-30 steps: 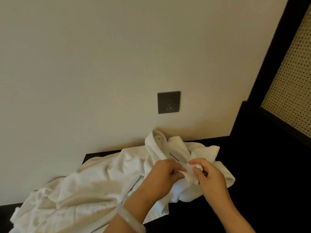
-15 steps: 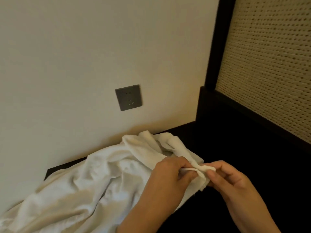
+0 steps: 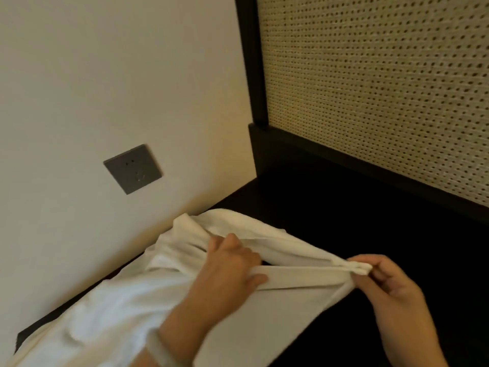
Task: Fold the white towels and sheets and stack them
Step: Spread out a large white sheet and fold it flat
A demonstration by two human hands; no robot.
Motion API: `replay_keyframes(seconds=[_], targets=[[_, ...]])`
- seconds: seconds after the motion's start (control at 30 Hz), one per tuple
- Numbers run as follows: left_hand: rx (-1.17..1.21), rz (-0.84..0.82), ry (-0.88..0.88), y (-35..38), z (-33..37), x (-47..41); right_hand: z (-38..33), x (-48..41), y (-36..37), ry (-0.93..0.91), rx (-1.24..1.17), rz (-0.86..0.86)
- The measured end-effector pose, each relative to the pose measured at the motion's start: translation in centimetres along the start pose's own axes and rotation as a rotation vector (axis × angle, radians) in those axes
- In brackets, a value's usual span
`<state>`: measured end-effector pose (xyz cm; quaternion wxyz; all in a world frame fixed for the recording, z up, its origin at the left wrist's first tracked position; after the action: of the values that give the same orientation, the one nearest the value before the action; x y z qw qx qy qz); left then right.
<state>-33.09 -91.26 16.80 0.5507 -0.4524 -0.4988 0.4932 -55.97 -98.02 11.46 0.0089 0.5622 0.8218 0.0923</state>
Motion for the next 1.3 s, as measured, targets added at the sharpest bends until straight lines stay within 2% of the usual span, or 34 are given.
replay_keyframes(seconds=[0.17, 0.37, 0.5, 0.63, 0.83, 1.03, 1.13, 1.2, 1.3], targets=[[-0.045, -0.236, -0.039, 2.1, -5.9, -3.1, 2.8, 0.9, -5.7, 0.123, 0.002, 0.165], [-0.212, -0.258, 0.086, 5.3, -5.5, -5.9, 5.9, 1.6, -7.1, 0.286, 0.12, 0.204], [-0.13, -0.166, 0.126, 5.9, -5.8, -6.3, 6.0, 1.7, -7.4, 0.284, 0.16, 0.186], [-0.179, -0.269, 0.193, 6.9, -6.0, -6.6, 5.6, 1.8, -7.2, 0.246, 0.165, 0.196], [-0.155, -0.25, 0.209, 6.5, -6.5, -6.4, 5.0, 1.7, -6.9, 0.2, 0.141, 0.204], [-0.096, -0.344, 0.151, 6.8, -8.6, -5.9, 3.6, 1.7, -7.1, 0.102, 0.136, 0.226], [0.047, -0.239, 0.083, 3.4, -10.1, -5.2, 1.0, 0.8, -6.5, 0.006, 0.225, 0.183], [0.134, -0.092, 0.025, -1.3, -11.6, -3.8, -2.1, -0.8, -5.1, -0.075, 0.281, 0.135], [0.131, 0.187, -0.06, -11.3, -13.9, 0.6, -9.5, -4.0, -0.6, -0.278, 0.344, 0.059]])
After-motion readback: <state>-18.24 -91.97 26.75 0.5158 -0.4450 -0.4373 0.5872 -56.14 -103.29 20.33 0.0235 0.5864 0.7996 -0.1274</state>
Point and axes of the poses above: each hand's wrist, its own x-axis away from the middle knuckle, its own y-axis out of the palm, z = x × y, the point moved 9 cm from there along -x, towards the middle knuckle, and after that the axes turned 12 degrees about -z, right-handed, at the moved point
